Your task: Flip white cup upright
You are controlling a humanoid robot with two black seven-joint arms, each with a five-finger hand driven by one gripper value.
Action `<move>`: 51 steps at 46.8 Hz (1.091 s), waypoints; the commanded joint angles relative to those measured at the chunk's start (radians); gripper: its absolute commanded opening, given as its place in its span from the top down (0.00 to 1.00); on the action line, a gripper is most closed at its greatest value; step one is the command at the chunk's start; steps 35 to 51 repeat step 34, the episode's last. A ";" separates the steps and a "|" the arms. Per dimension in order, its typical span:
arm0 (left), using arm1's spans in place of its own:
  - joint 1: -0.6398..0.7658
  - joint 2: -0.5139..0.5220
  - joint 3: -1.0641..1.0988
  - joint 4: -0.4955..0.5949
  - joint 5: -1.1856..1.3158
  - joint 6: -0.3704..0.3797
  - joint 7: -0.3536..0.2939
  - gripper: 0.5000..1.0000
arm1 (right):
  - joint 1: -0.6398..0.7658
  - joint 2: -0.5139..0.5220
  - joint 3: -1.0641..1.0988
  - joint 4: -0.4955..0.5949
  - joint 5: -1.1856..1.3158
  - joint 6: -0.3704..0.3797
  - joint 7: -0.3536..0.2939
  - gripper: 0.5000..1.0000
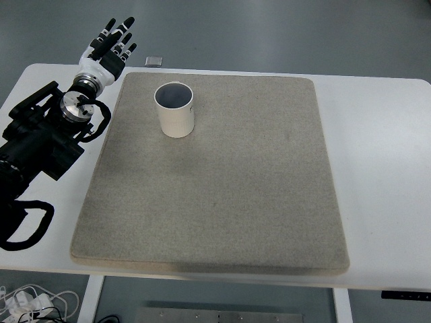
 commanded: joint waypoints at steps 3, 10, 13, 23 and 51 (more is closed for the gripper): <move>0.012 0.000 -0.081 0.003 -0.039 -0.019 0.013 0.01 | 0.000 0.000 0.002 0.001 0.000 0.000 0.000 0.10; 0.023 -0.003 -0.131 0.003 -0.058 -0.024 0.013 0.01 | -0.003 0.000 0.000 -0.001 0.002 0.000 0.000 0.10; 0.025 -0.013 -0.137 0.003 -0.056 -0.027 0.013 0.01 | -0.002 0.000 0.000 -0.001 0.002 0.002 -0.003 0.10; 0.025 -0.040 -0.137 0.009 -0.054 -0.038 0.012 0.01 | -0.002 0.000 0.006 -0.001 0.003 0.006 -0.003 0.10; 0.025 -0.060 -0.137 0.009 -0.054 -0.038 0.010 0.01 | -0.002 0.000 0.011 -0.001 0.005 0.009 -0.005 0.10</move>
